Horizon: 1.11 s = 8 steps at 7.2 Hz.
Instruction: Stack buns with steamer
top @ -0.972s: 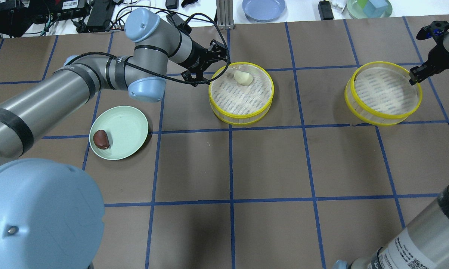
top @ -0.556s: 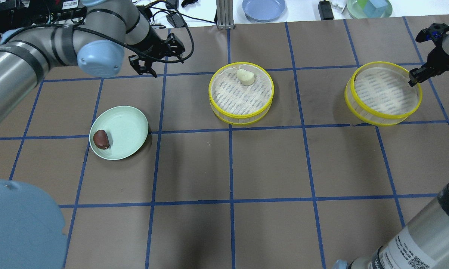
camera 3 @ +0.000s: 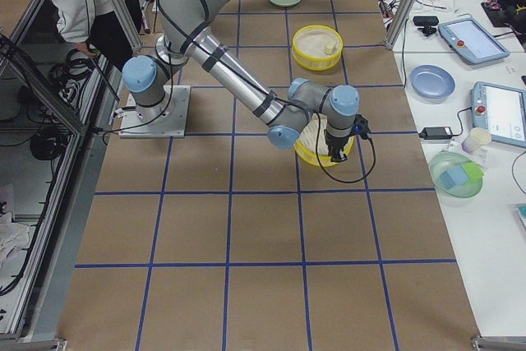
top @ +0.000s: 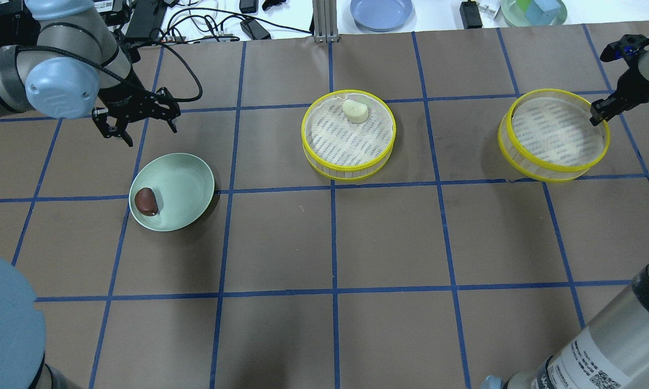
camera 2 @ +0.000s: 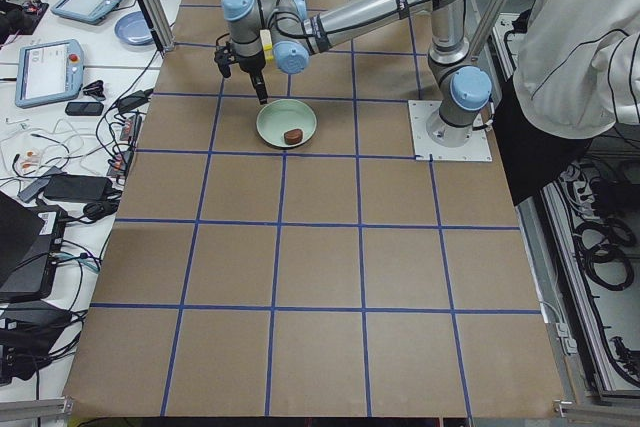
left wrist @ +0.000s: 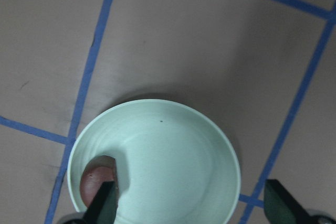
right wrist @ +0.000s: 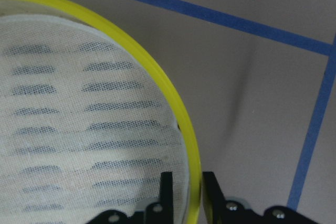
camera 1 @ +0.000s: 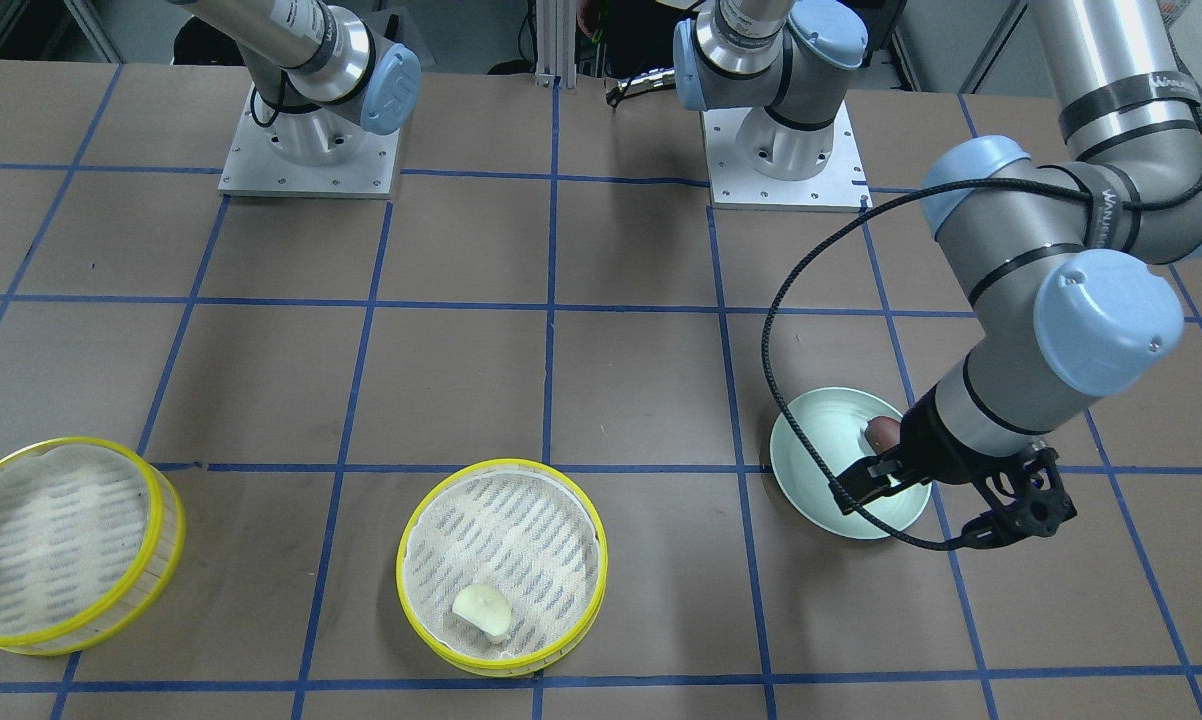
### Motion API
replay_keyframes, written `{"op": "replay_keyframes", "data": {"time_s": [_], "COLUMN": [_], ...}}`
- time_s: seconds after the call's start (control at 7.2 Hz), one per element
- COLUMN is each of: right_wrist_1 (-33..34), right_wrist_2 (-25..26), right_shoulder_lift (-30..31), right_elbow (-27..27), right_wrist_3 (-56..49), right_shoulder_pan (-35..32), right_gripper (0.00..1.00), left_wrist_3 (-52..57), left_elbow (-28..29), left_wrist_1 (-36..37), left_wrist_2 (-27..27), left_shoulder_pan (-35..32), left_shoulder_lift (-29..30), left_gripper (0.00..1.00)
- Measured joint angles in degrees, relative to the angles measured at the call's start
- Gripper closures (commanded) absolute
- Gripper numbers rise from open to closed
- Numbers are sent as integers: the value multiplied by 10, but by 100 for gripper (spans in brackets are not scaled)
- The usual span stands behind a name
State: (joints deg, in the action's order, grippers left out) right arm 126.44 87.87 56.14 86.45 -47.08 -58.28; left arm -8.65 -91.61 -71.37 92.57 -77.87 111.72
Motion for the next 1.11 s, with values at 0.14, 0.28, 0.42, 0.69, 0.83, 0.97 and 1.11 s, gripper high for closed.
{"op": "replay_keyframes", "data": {"time_s": [0.14, 0.28, 0.42, 0.69, 0.83, 0.97, 1.11], "right_wrist_1": [0, 1, 0, -2, -6, -18, -48], "right_wrist_2": [0, 1, 4, 9, 10, 10, 9], "right_shoulder_lift": [-3, -4, -4, -1, 6, 24, 55], "right_elbow": [0, 0, 0, 1, 1, 1, 2], "right_wrist_3": [0, 0, 1, 7, 10, 24, 67], "right_shoulder_pan": [0, 0, 0, 0, -1, -5, -16], "right_gripper": [93, 100, 100, 100, 100, 100, 100], "left_wrist_3": [4, 4, 2, -1, -2, -2, -2], "left_elbow": [-18, -33, -46, -54, -56, -57, -57], "left_wrist_1": [4, 5, 6, 14, 17, 18, 17], "left_wrist_2": [12, 19, 21, 21, 21, 21, 21], "left_shoulder_pan": [19, 34, 40, 43, 44, 44, 44], "left_shoulder_lift": [7, 15, 25, 39, 42, 45, 49], "left_gripper": [0, 0, 0, 8, 8, 8, 9]}}
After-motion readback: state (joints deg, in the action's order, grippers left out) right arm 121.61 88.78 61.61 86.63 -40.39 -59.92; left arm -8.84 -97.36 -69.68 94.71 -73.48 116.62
